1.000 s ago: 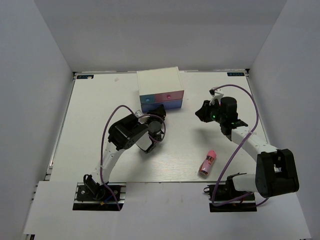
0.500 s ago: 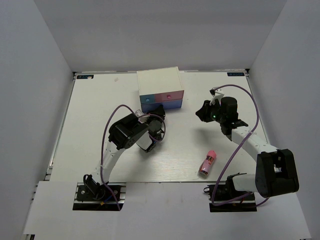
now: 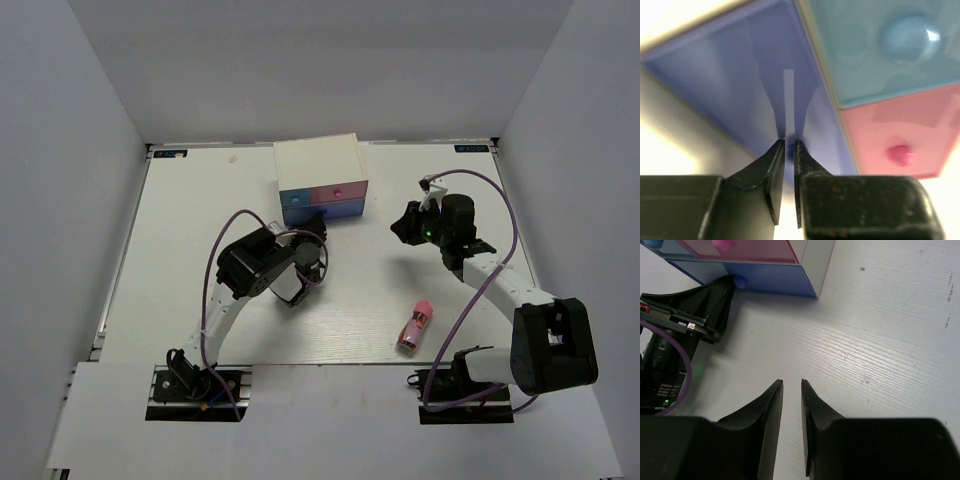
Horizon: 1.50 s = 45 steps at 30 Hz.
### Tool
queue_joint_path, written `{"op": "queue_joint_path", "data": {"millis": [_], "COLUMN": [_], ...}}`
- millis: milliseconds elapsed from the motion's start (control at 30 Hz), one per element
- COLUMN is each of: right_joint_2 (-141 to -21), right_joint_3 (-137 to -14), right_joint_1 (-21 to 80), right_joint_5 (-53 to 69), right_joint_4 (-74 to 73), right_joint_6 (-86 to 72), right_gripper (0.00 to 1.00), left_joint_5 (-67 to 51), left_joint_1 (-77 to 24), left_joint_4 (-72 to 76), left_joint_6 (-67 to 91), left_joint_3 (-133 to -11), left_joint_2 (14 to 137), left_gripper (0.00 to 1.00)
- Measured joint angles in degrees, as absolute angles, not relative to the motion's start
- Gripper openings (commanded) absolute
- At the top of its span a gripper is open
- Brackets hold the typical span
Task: Sort the stationery into containers
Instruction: Open the drawer
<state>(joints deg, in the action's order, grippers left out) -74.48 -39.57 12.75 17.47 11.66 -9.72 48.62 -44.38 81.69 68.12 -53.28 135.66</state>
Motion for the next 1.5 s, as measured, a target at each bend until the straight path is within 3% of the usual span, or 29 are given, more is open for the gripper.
{"op": "queue_joint_path", "data": {"millis": [133, 167, 367, 967, 1167, 1300, 1500], "right_joint_2": [-74.48, -74.48, -74.48, -74.48, -74.48, -74.48, -74.48], "right_joint_3": [-39.55, -39.55, -39.53, -39.51, -39.51, -39.48, -39.48], "right_joint_1": [12.75, 12.75, 12.75, 12.75, 12.75, 12.75, 12.75], "right_joint_5": [17.93, 18.04, 18.2, 18.17, 18.15, 18.15, 18.15], "right_joint_4": [11.64, 11.66, 11.66, 11.66, 11.66, 11.66, 11.66], "right_joint_6": [-9.78, -9.8, -9.93, -9.91, -9.91, -9.91, -9.91], "right_gripper": [0.27, 0.27, 0.29, 0.29, 0.29, 0.29, 0.29], "left_joint_5": [48.25, 48.12, 47.35, 44.25, 44.14, 44.16, 44.23], "left_joint_1": [-44.01, -44.03, -44.29, -44.36, -44.36, -44.36, -44.36], "left_joint_4": [81.78, 82.15, 83.61, 81.06, 80.6, 80.62, 80.62], "left_joint_6": [68.27, 68.31, 68.47, 68.14, 67.99, 67.96, 67.94], "left_joint_3": [-51.18, -50.96, -50.68, -55.02, -55.02, -55.02, -55.05], "left_joint_2": [135.66, 135.66, 135.52, 136.44, 136.64, 136.73, 136.73], "left_gripper": [0.25, 0.36, 0.45, 0.49, 0.37, 0.22, 0.16]}}
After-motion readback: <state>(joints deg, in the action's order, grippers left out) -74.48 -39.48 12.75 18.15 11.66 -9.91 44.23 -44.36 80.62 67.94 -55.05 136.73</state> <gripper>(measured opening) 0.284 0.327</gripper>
